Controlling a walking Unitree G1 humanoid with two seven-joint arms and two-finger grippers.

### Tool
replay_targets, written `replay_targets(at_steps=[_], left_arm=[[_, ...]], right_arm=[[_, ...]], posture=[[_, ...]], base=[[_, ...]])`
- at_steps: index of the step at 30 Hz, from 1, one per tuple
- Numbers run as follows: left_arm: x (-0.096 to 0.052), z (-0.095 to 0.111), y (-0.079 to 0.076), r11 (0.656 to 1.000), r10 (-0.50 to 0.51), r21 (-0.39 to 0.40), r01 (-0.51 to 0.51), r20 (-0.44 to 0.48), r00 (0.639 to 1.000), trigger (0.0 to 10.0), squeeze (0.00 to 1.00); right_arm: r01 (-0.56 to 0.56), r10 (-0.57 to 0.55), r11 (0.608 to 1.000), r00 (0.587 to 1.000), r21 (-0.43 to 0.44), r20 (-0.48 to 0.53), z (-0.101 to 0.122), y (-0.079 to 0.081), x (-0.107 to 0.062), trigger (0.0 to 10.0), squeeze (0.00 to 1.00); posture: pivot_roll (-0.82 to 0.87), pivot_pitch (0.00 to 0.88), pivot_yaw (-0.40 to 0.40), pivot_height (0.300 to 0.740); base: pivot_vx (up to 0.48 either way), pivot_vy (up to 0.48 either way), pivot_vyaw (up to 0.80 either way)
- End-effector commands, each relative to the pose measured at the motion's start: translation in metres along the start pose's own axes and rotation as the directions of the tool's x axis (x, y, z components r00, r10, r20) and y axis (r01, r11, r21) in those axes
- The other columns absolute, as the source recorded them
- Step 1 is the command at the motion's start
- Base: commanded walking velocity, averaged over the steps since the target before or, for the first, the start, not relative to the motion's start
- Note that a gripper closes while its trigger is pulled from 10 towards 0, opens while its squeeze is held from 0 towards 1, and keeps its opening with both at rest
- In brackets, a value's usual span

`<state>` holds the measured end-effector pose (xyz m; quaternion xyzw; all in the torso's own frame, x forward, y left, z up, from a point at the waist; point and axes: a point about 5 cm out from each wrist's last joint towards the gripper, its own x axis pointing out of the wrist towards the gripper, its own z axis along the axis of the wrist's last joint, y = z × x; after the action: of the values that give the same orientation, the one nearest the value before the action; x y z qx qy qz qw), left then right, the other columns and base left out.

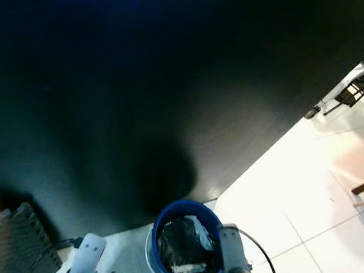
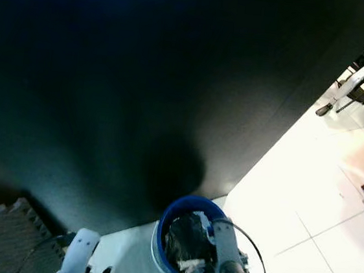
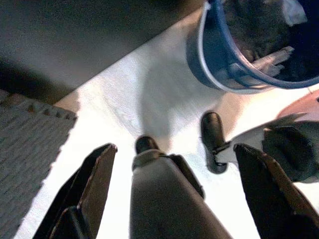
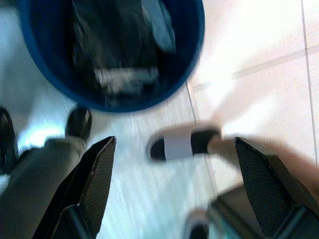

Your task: Clean up the room

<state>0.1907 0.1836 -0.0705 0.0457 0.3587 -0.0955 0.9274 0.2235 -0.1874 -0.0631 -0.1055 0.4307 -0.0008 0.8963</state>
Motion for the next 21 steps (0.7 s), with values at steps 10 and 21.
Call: replay_targets(at_steps=[10,21], left_arm=[[-0.014,-0.041,0.005,0.998,0.044,-0.037,-0.053,-0.216,0.975,10.0,0.0],[-0.022,-0.061,0.0,0.995,0.066,-0.053,-0.087,-0.324,0.944,10.0,0.0]], right_arm=[[0.005,0.001,0.999,0.989,0.042,-0.146,-0.055,-0.012,-0.011,10.0,0.0],[-0.118,0.095,0.988,0.972,-0.097,-0.214,-0.069,-0.007,-0.015,10.0,0.0]], posture=[[0.17,0.0,-0.136,0.74],[0.16,0.0,-0.139,0.74]], base=[[-0.254,0.0,0.0],[-0.291,0.0,0.0]])
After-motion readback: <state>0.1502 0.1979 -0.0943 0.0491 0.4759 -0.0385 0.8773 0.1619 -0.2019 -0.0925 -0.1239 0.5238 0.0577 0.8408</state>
